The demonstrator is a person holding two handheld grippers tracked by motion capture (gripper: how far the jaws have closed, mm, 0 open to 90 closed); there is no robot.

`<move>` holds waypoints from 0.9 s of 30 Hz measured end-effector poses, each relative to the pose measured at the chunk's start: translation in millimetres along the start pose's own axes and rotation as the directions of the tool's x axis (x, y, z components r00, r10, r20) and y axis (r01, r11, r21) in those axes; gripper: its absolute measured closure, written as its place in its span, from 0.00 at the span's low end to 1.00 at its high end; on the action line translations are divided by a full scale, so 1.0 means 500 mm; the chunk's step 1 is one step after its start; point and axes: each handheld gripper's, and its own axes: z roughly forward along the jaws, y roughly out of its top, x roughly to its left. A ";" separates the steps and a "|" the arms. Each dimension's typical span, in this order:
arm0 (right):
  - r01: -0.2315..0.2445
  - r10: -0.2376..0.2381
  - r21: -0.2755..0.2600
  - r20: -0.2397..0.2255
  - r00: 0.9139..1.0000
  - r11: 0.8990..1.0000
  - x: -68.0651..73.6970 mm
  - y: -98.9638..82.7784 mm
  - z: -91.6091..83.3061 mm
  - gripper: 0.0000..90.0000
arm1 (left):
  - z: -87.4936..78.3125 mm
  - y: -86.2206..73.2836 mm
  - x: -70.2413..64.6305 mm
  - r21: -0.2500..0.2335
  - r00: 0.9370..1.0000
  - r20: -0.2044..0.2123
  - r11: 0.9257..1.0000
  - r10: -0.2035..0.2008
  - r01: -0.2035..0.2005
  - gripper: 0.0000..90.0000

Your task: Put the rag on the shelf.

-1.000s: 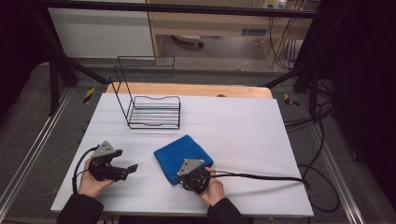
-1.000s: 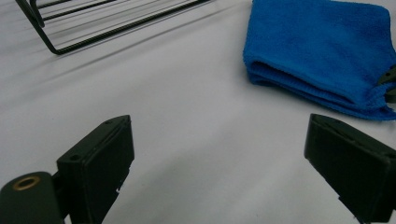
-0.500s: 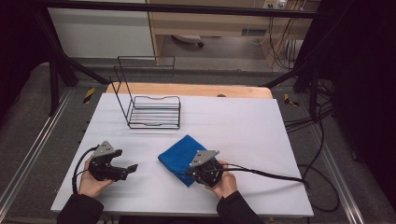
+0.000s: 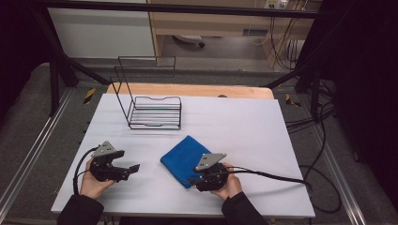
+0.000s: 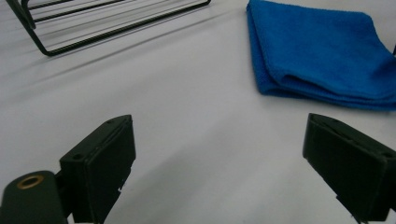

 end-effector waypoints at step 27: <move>-0.325 0.323 -0.017 0.179 0.929 0.946 -0.176 -0.085 -0.011 0.71 | 0.174 0.059 -0.094 0.150 0.997 -0.012 0.986 -0.075 0.076 0.69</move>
